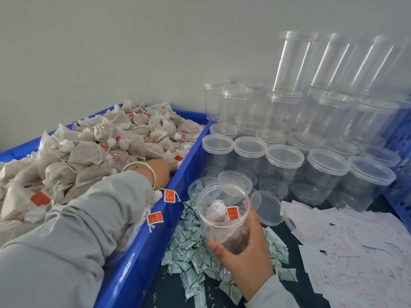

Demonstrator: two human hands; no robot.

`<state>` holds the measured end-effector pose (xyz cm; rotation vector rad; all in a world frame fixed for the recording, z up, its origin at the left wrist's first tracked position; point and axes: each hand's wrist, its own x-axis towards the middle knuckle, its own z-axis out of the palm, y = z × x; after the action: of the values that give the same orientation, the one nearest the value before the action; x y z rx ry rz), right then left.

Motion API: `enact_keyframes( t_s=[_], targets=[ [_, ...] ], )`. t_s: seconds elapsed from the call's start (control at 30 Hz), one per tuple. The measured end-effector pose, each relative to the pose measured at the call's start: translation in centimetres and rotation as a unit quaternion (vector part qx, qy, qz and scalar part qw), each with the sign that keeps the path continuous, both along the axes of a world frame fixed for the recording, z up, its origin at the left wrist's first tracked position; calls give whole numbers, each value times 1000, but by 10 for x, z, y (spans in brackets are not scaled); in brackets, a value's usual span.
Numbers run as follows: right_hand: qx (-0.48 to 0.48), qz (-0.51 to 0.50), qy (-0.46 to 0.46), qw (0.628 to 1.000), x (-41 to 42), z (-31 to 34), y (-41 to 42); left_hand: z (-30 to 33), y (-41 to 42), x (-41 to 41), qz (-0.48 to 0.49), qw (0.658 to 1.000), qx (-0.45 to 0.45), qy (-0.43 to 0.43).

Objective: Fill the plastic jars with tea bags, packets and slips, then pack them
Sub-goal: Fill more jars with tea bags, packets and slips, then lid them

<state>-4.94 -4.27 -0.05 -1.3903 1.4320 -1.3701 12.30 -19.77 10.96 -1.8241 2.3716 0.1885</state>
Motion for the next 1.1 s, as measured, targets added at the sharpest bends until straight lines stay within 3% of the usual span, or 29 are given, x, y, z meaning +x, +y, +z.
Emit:
enact_keyframes(
  t_s=[0.1,0.2,0.33,0.43,0.57,0.7,0.77,0.83,0.87,1.0,1.1],
  targets=[
    [1,7,-7,1000,0,1,0,3,-3,6,48,985,-21,165],
    [1,9,-10,1000,0,1,-1,5,-2,8,99,934,-49,340],
    [4,8,-3,1000,-1,1,-1,12,-4,13,147,901,-147,381],
    [6,6,4,1000,-1,1,-1,17,-2,14,191,853,-145,463],
    [1,8,21,1000,0,1,-2,29,12,3,197,725,-85,655],
    [-8,6,24,1000,0,1,-3,41,34,-11,91,586,0,805],
    [-10,6,19,1000,1,1,-3,41,45,-18,32,552,81,829],
    [-13,3,8,1000,1,0,-4,36,54,-25,-22,564,156,811],
    [-12,2,2,1000,1,-1,-4,32,58,-30,-45,590,182,785],
    [-14,-6,-18,1000,1,-2,-6,16,68,-41,-141,757,188,609],
    [-12,-1,-10,1000,1,-2,-7,17,73,-40,-203,839,121,490]
  ],
)
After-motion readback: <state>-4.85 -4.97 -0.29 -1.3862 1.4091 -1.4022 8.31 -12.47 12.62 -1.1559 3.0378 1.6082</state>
